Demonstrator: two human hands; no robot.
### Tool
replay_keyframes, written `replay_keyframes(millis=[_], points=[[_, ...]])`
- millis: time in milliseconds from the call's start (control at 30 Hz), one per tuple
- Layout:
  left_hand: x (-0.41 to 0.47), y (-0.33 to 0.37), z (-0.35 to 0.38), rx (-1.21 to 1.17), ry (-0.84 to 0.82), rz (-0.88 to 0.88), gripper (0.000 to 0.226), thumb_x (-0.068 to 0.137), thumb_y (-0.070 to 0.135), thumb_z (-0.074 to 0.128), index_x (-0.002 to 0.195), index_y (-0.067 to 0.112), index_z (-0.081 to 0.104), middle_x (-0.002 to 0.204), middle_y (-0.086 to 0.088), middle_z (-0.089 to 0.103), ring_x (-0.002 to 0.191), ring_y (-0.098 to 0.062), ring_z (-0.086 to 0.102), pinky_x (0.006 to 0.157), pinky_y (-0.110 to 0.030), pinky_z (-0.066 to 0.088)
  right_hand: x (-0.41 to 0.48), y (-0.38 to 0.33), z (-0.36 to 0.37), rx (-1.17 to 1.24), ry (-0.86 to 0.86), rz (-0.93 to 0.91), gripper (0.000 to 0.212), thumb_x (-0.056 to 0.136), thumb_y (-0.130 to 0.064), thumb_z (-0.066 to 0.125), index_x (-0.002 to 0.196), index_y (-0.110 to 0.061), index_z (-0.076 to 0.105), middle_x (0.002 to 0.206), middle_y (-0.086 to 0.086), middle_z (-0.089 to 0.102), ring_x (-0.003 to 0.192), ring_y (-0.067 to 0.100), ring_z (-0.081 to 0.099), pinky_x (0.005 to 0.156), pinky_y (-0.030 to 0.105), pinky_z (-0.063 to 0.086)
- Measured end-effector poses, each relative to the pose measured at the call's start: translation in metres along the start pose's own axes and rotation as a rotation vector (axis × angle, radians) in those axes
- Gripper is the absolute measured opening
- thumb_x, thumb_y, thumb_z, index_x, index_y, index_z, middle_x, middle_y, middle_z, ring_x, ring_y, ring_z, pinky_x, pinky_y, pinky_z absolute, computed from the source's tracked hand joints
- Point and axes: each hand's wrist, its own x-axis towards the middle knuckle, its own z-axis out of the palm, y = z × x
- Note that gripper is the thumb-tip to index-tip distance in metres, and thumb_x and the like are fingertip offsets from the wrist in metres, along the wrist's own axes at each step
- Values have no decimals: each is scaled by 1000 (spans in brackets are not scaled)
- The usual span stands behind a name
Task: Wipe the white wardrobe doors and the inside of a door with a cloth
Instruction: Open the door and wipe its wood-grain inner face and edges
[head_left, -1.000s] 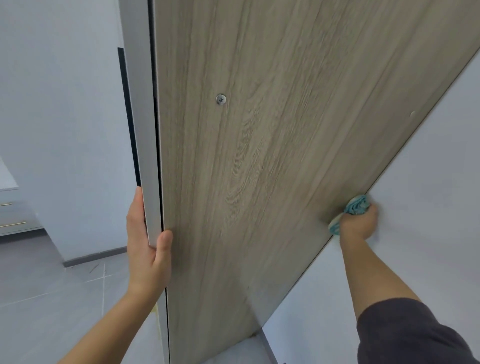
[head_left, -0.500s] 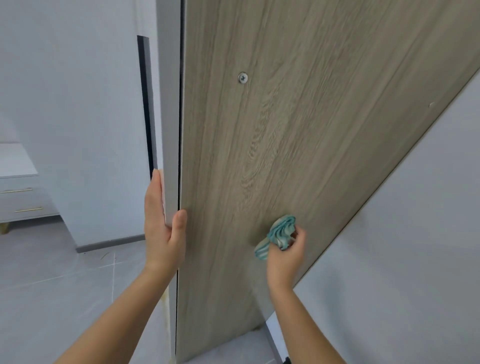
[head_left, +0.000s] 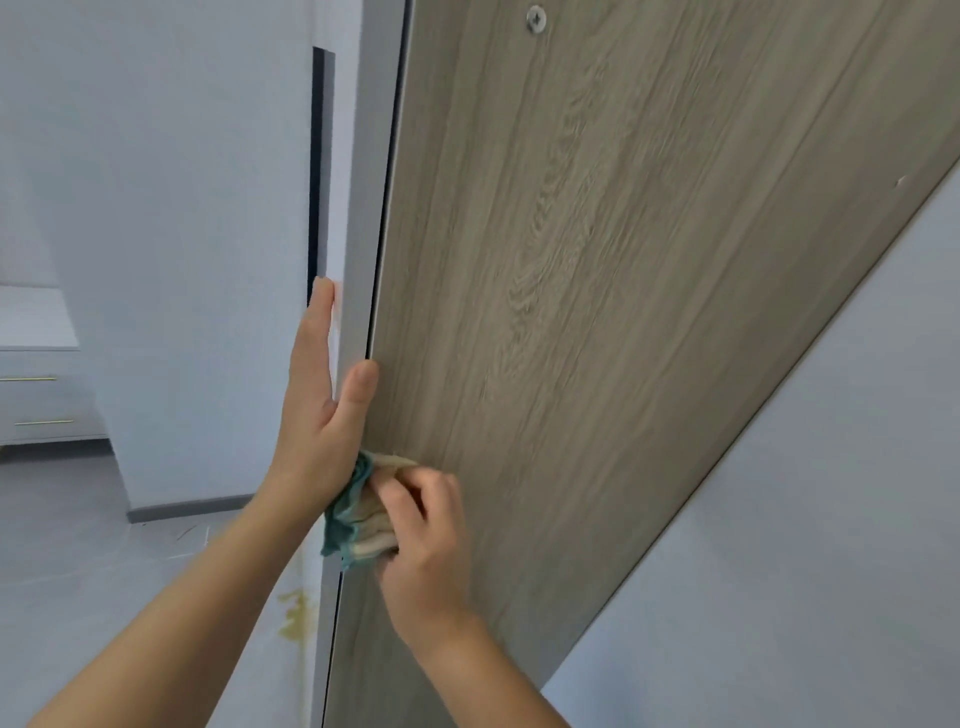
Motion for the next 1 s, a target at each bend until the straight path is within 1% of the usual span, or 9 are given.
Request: replay_keyframes(millis=[100,133,300,400,467,567,733,867,1000], points=[[-27,-19,3,-30,71,-30,81,92,71,27,155,23,9,159,23,10,146,5,10,118,-15,11,-3,19,-4,-78,94,-157,33,88,-8,64,119,-20,60,106,1,57,89,19,54,69,27,50],[-37,-28,5,-41,82,-32,81,92,70,27,155,23,10,157,26,10,146,7,10,116,-11,11,-5,29,-6,-97,127,-174,36,86,-7,66,119,-20,60,106,1,56,89,19,55,70,28,50],[-72,-70,18,-20,98,80,69,98,47,31,156,15,11,163,6,15,149,-6,14,121,-33,14,-15,106,-26,-178,350,-77,41,85,-15,56,126,-15,54,115,7,46,98,23,56,81,32,50],[-68,-80,16,5,79,185,66,99,42,32,155,14,10,162,2,18,149,-16,19,119,-51,22,-11,160,-48,-219,522,64,46,80,-5,49,126,-1,54,114,15,46,100,21,52,87,24,42],[-68,-85,16,0,93,237,64,99,46,32,154,20,11,160,4,21,147,-21,25,115,-56,28,-7,197,-66,-266,592,186,46,79,3,51,125,4,53,115,21,46,100,23,50,88,23,39],[-68,-90,18,18,127,263,59,98,53,32,150,30,16,157,10,28,142,-24,35,110,-57,34,4,242,-93,-323,664,377,40,85,1,54,124,3,50,121,23,46,104,35,52,89,40,44],[-74,-85,20,82,178,320,53,99,48,33,148,35,18,145,13,41,132,-24,45,107,-54,39,18,289,-127,-422,751,591,39,91,-5,51,130,-4,48,128,23,47,111,40,51,91,42,40],[-75,-83,22,140,215,409,55,105,29,35,155,32,12,155,19,24,145,-10,24,116,-28,22,16,309,-143,-457,775,749,40,93,-8,50,133,-9,48,124,27,52,110,44,53,91,45,42],[-75,-84,24,124,207,439,57,106,26,33,155,36,7,160,17,16,149,-7,11,122,-34,14,10,312,-141,-478,717,748,33,93,-12,49,126,-8,53,119,28,53,105,45,54,87,42,43]])
